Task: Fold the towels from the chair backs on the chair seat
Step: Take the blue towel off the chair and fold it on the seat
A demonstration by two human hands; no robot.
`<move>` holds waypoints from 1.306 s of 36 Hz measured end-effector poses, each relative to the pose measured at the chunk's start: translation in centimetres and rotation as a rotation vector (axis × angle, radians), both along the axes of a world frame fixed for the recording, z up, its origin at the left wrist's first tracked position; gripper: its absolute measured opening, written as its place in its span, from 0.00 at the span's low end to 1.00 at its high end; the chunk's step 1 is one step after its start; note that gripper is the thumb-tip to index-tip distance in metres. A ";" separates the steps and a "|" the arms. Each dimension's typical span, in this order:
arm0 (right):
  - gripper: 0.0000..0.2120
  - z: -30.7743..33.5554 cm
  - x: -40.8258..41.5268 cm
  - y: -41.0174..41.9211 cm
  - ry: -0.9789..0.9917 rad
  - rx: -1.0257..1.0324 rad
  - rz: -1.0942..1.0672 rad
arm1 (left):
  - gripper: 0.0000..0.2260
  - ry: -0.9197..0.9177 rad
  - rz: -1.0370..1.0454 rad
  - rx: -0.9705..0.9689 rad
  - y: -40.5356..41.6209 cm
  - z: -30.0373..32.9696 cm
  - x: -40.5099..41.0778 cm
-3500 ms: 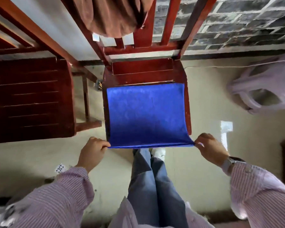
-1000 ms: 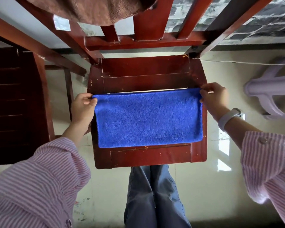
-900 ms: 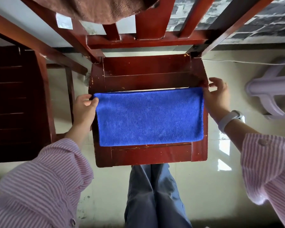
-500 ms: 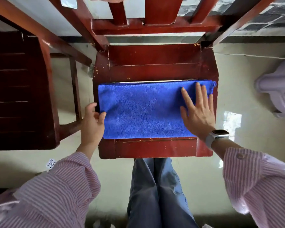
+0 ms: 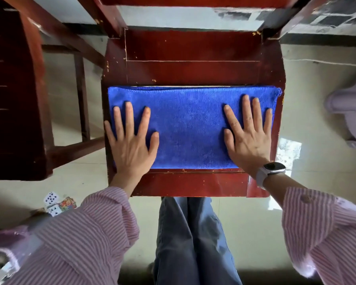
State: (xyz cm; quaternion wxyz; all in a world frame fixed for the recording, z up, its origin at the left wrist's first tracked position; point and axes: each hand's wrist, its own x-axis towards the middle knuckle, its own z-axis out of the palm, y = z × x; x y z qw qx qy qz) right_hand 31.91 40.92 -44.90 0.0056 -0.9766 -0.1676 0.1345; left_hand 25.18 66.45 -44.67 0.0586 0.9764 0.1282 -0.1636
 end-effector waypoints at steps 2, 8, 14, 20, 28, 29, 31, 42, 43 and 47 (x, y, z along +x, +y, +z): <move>0.25 -0.2 0.0 -0.1 -0.015 -0.002 0.003 | 0.27 -0.032 -0.007 0.015 0.0 -0.4 -0.1; 0.24 0.2 0.1 -0.4 -0.026 0.182 -0.020 | 0.27 -0.019 -0.013 0.005 0.0 -0.1 -0.1; 0.14 2.5 0.1 -3.0 -0.136 0.538 -0.477 | 0.28 -0.046 0.030 -0.076 -1.5 1.5 0.1; 0.10 2.5 0.6 -4.0 0.120 0.407 -0.889 | 0.26 0.010 -0.115 -0.117 -5.7 2.0 -0.2; 0.09 2.7 2.0 -3.0 0.284 0.288 -0.920 | 0.26 0.113 -0.124 -0.091 -6.0 1.2 -0.4; 0.08 2.8 2.1 -2.8 0.305 0.284 -0.923 | 0.26 0.121 -0.127 -0.092 -5.9 1.3 -0.4; 0.09 2.9 2.3 -2.6 0.342 0.274 -0.934 | 0.27 0.143 -0.125 -0.095 -5.9 1.4 -0.3; 0.11 4.9 1.9 -2.7 0.418 0.600 -1.106 | 0.29 0.234 -0.142 -0.131 -5.6 2.3 0.4; 0.10 5.3 2.1 -2.9 0.435 0.651 -1.122 | 0.30 0.256 -0.144 -0.144 -5.6 2.5 0.5; 0.09 7.9 2.4 -2.5 0.492 0.804 -1.070 | 0.28 0.192 -0.015 -0.372 -5.4 3.7 1.6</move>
